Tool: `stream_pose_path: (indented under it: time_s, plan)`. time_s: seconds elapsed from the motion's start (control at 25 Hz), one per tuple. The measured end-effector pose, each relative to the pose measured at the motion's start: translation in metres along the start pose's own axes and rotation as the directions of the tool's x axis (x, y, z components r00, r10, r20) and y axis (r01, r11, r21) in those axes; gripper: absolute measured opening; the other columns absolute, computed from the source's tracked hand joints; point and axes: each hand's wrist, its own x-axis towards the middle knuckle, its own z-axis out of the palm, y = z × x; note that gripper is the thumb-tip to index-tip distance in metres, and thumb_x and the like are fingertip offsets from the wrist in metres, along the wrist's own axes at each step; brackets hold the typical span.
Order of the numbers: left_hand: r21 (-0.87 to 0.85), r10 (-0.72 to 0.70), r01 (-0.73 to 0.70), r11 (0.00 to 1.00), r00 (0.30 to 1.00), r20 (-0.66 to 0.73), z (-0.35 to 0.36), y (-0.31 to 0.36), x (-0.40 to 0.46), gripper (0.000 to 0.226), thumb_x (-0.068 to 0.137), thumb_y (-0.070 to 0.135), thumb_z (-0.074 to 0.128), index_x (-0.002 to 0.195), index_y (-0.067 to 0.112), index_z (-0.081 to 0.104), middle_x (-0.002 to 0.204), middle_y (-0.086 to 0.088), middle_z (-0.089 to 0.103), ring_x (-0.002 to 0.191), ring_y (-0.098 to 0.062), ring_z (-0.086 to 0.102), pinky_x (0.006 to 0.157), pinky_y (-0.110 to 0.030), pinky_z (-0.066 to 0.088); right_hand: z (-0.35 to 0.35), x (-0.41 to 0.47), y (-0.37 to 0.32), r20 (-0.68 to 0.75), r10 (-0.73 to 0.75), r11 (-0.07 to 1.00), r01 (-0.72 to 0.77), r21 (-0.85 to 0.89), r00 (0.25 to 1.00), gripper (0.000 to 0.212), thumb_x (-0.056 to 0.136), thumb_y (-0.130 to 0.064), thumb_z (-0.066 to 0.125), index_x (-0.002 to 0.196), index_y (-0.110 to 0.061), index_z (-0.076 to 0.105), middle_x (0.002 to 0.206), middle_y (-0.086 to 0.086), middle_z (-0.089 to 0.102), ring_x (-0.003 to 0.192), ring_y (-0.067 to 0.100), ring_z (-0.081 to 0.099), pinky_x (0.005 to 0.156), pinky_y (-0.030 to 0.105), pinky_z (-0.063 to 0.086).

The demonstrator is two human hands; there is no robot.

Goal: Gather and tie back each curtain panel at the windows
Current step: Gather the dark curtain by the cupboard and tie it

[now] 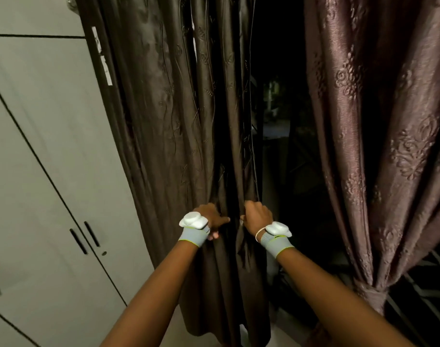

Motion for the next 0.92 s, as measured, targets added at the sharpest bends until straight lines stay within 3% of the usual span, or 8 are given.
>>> stream_pose_path:
  time_s: [0.04, 0.12, 0.24, 0.32, 0.44, 0.56, 0.68, 0.92]
  plan:
    - [0.09, -0.018, 0.023, 0.996, 0.998, -0.056, -0.003, -0.002, 0.0, 0.052, 0.085, 0.056, 0.058, 0.103, 0.008, 0.067, 0.098, -0.011, 0.073, 0.087, -0.029, 0.071, 0.082, -0.033, 0.057, 0.0, -0.001, -0.001, -0.009, 0.008, 1.0, -0.008, -0.002, 1.0, 0.023, 0.089, -0.02, 0.058, 0.105, -0.005, 0.054, 0.114, 0.022, 0.061, 0.104, 0.044, 0.059, 0.078, 0.04, 0.047]
    - [0.22, 0.01, 0.066, 0.973, 0.946, -0.325, -0.003, -0.001, 0.001, 0.053, 0.085, 0.057, 0.055, 0.112, 0.012, 0.063, 0.116, -0.011, 0.066, 0.107, -0.032, 0.064, 0.086, -0.035, 0.05, 0.001, -0.005, -0.003, -0.017, 0.023, 1.0, -0.023, -0.017, 1.0, 0.024, 0.09, -0.022, 0.059, 0.105, -0.004, 0.053, 0.114, 0.022, 0.062, 0.105, 0.043, 0.059, 0.078, 0.04, 0.047]
    - [0.231, 0.077, 0.043, 0.972, 0.872, -0.484, 0.002, 0.009, 0.004, 0.049, 0.089, 0.056, 0.051, 0.108, 0.012, 0.061, 0.115, -0.011, 0.064, 0.107, -0.033, 0.062, 0.081, -0.035, 0.047, -0.001, -0.008, 0.002, -0.019, 0.063, 0.997, -0.064, -0.047, 0.998, 0.029, 0.091, -0.025, 0.059, 0.11, -0.005, 0.052, 0.117, 0.022, 0.06, 0.108, 0.044, 0.058, 0.081, 0.041, 0.047]
    - [0.159, 0.109, -0.04, 0.987, 0.884, -0.454, 0.009, 0.009, 0.013, 0.051, 0.086, 0.059, 0.055, 0.107, 0.013, 0.061, 0.114, -0.011, 0.065, 0.108, -0.033, 0.062, 0.083, -0.036, 0.047, -0.003, -0.011, 0.007, -0.018, 0.083, 0.995, -0.084, -0.05, 0.996, 0.03, 0.09, -0.026, 0.059, 0.112, -0.006, 0.052, 0.118, 0.022, 0.06, 0.109, 0.044, 0.057, 0.082, 0.041, 0.047]
    - [-0.19, 0.24, -0.292, 0.937, 0.936, -0.258, 0.022, 0.012, 0.032, 0.056, 0.077, 0.054, 0.07, 0.117, 0.015, 0.062, 0.116, -0.006, 0.068, 0.111, -0.024, 0.063, 0.094, -0.034, 0.05, -0.006, -0.012, 0.013, 0.003, 0.119, 0.992, -0.119, -0.039, 0.993, 0.033, 0.09, -0.028, 0.059, 0.115, -0.006, 0.052, 0.122, 0.023, 0.058, 0.113, 0.043, 0.056, 0.086, 0.043, 0.046]
    - [-0.362, 0.355, -0.413, 0.835, 0.909, -0.219, 0.035, 0.018, 0.05, 0.036, 0.074, 0.037, 0.074, 0.091, 0.005, 0.068, 0.095, -0.012, 0.074, 0.096, -0.025, 0.07, 0.089, -0.038, 0.055, -0.008, -0.013, 0.015, 0.025, 0.13, 0.991, -0.129, -0.043, 0.991, 0.033, 0.091, -0.028, 0.059, 0.115, -0.005, 0.051, 0.123, 0.023, 0.057, 0.114, 0.043, 0.055, 0.086, 0.043, 0.046]
    - [-0.266, 0.358, -0.427, 0.864, 0.894, -0.271, 0.04, 0.019, 0.053, 0.032, 0.079, 0.043, 0.067, 0.075, 0.013, 0.058, 0.085, -0.007, 0.071, 0.091, -0.027, 0.068, 0.079, -0.039, 0.055, -0.01, -0.016, 0.016, 0.027, 0.145, 0.988, -0.143, -0.058, 0.989, 0.032, 0.091, -0.026, 0.059, 0.115, -0.005, 0.051, 0.124, 0.022, 0.056, 0.115, 0.043, 0.054, 0.088, 0.043, 0.046]
    - [0.038, 0.388, -0.399, 0.916, 0.858, -0.335, 0.048, 0.016, 0.018, 0.036, 0.095, 0.039, 0.052, 0.12, 0.014, 0.057, 0.12, -0.015, 0.06, 0.114, -0.038, 0.053, 0.089, -0.038, 0.043, -0.008, -0.017, 0.008, -0.058, 0.208, 0.976, -0.211, -0.052, 0.976, 0.029, 0.093, -0.023, 0.053, 0.116, -0.005, 0.052, 0.122, 0.023, 0.057, 0.112, 0.045, 0.055, 0.087, 0.044, 0.046]
